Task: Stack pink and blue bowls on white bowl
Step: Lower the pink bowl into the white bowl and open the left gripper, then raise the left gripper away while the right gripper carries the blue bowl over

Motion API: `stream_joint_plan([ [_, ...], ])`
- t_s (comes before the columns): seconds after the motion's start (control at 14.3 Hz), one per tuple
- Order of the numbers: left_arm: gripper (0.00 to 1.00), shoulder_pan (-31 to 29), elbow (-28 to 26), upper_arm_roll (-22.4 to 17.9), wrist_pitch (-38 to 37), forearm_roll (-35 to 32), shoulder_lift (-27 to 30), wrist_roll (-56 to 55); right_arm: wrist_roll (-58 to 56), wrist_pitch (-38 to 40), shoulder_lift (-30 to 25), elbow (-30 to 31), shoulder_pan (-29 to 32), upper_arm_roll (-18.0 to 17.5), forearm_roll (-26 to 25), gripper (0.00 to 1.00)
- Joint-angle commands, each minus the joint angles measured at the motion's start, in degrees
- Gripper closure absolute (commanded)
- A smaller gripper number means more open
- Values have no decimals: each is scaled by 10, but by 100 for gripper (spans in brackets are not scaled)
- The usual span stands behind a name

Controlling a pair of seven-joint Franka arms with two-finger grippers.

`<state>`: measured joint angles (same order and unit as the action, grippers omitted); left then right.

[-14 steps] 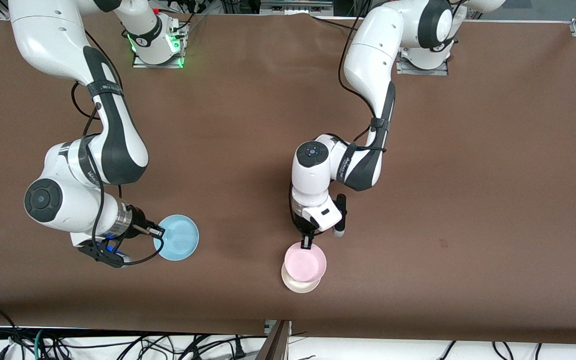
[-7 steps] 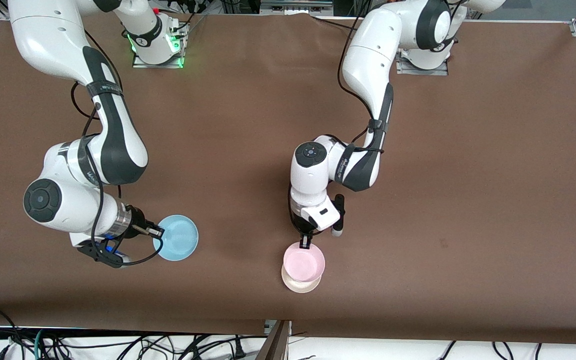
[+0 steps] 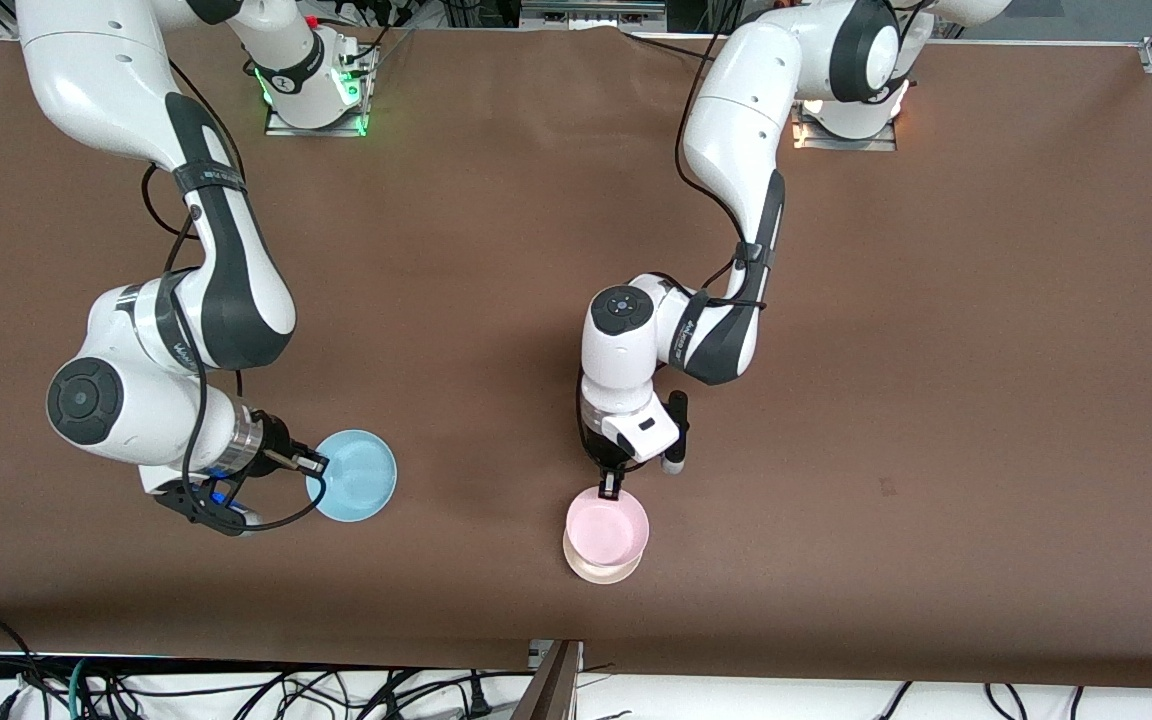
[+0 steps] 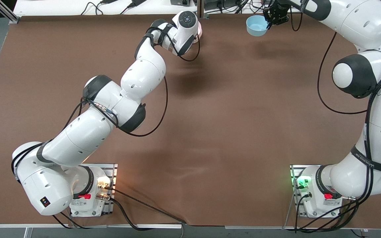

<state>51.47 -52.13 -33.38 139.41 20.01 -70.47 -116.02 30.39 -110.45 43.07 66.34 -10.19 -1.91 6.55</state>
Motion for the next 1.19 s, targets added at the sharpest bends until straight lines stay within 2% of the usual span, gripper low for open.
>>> stream_joint_plan([
  [0.0,96,2,18,-15,3,-15,-12,-26,4,3,5,-15,2,-1,4,100],
  [0.28,71,1,19,-15,3,-16,-12,-26,4,3,5,-15,2,-1,4,100],
  [0.35,68,1,19,-15,3,-15,-12,-26,4,3,5,-14,2,-1,4,100],
  [0.77,66,1,19,-26,-13,-16,6,-13,5,3,5,-15,2,-1,4,100],
  [1.12,65,-3,19,-20,-186,-8,106,133,40,-25,18,-14,-16,-2,4,100],
])
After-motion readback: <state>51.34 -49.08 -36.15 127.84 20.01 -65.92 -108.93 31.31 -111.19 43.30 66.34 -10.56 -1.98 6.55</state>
